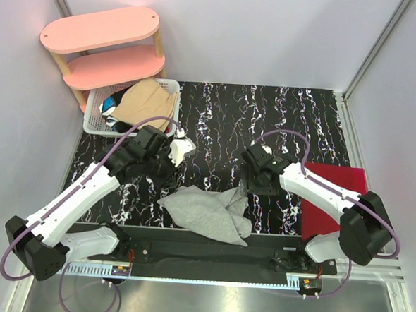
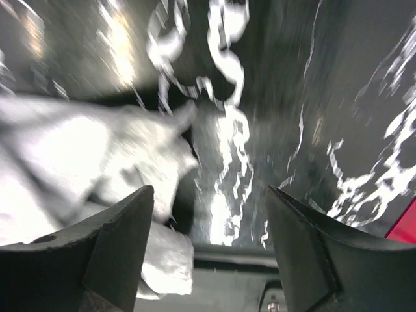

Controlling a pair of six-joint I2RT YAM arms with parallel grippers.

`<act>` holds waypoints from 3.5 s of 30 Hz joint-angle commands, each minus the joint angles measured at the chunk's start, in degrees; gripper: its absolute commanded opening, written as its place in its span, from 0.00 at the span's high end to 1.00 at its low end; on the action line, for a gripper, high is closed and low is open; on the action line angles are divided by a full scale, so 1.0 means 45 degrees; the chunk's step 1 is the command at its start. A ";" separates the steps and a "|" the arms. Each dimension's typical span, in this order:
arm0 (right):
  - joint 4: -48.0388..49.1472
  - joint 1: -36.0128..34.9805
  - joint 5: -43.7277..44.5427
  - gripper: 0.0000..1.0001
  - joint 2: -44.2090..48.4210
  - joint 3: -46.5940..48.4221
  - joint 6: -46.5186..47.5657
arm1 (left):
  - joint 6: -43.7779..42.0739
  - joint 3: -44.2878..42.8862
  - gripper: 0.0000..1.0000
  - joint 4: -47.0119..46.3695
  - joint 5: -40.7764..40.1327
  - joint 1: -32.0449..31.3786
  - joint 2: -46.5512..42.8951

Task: Fold and stack the t-shirts
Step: Move the tshirt to the center of the board, then flatten out the tshirt

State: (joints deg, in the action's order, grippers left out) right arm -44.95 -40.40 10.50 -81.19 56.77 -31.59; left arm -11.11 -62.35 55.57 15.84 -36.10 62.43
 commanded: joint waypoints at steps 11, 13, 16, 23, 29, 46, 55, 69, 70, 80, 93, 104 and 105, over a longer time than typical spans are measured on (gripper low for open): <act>0.2662 -0.0045 -0.3563 0.28 -0.0277 -0.2186 -0.1241 | 0.0009 0.0242 0.70 -0.1080 -0.0374 0.0229 0.1280; 0.3150 -0.0064 -0.3876 0.28 -0.0687 -0.2187 -0.1202 | -0.0011 0.0145 0.69 -0.1099 -0.0511 0.0229 0.1690; 0.3483 -0.0064 -0.3955 0.32 -0.1118 -0.2031 -0.1124 | -0.0069 0.0105 0.59 -0.1079 -0.0705 0.0229 0.2042; 0.4051 -0.0045 -0.3799 0.48 -0.1684 -0.2225 -0.0870 | -0.0440 0.0593 0.36 -0.0982 -0.1019 0.0229 0.2609; 0.4169 -0.0064 -0.3896 0.94 -0.1490 -0.2382 -0.0811 | -0.0597 0.0808 0.26 -0.0768 -0.1254 0.0229 0.3916; 0.2786 -0.0006 -0.2414 1.00 0.0149 -0.1447 -0.0442 | -0.0987 -0.0594 1.00 0.0386 0.1307 0.0229 0.4994; -0.0106 0.0131 0.1493 1.00 0.3000 0.3451 0.1531 | -0.1163 -0.5361 1.00 0.0521 -0.0765 0.0346 0.3081; -0.1865 0.0111 0.1396 1.00 0.6596 0.3360 0.0791 | -0.2060 -0.1908 0.85 0.1069 -0.1429 0.0346 0.0052; -0.1925 0.0111 0.1435 1.00 0.6577 0.3380 0.0732 | -0.2119 -0.1849 0.76 0.1107 -0.1448 0.0346 -0.0007; -0.2394 0.0111 0.2956 1.00 0.5172 0.2325 0.0242 | -0.2354 -0.2120 0.57 0.0972 -0.2347 0.0326 0.1866; -0.2277 0.0130 0.5241 1.00 0.4312 0.4082 0.1708 | -0.2042 -0.3802 0.58 0.0543 -0.1369 -0.3108 0.4737; -0.1184 0.2649 0.5459 1.00 0.1813 0.5468 0.2607 | -0.1554 -0.3626 0.51 0.0444 -0.1527 -0.6098 0.6652; -0.1183 0.2786 0.5459 1.00 0.1734 0.5721 0.2549 | -0.1438 -0.3587 0.50 0.0386 -0.1604 -0.6196 0.6711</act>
State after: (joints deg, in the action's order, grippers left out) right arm -54.17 -30.57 33.50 -72.55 77.80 -21.30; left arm -19.57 -78.98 58.59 8.36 -62.22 92.09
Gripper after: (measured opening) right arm 0.020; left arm 0.484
